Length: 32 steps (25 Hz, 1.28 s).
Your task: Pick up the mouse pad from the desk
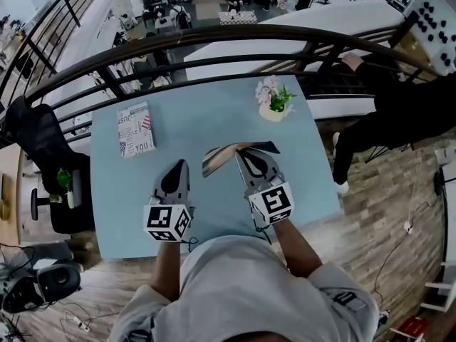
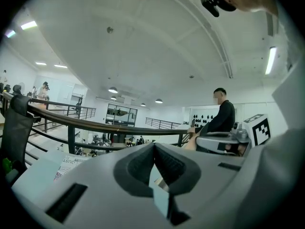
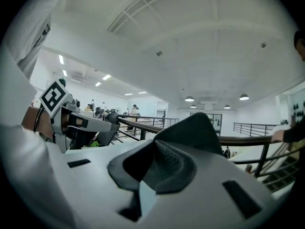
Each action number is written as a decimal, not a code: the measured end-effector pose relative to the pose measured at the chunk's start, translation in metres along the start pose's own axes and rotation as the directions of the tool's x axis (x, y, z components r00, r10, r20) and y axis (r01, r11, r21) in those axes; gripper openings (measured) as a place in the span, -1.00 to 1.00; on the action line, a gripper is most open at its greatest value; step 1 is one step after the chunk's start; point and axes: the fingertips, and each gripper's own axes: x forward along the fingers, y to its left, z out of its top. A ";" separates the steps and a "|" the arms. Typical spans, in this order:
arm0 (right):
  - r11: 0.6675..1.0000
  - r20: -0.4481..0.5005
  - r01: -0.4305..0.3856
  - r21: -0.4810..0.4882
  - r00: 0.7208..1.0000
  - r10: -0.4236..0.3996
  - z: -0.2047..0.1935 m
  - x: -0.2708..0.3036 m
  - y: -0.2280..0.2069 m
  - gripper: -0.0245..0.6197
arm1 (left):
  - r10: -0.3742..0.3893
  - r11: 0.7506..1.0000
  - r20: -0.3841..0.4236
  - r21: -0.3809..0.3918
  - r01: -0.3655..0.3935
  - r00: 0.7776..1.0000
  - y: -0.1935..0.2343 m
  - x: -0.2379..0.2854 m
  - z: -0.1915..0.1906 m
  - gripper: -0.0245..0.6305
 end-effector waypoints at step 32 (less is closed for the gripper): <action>0.998 0.064 0.036 -0.052 0.997 -0.033 0.040 -0.004 -0.001 -0.88 | -0.019 0.998 0.056 0.057 0.016 0.998 -0.010 -0.001 0.027 -0.89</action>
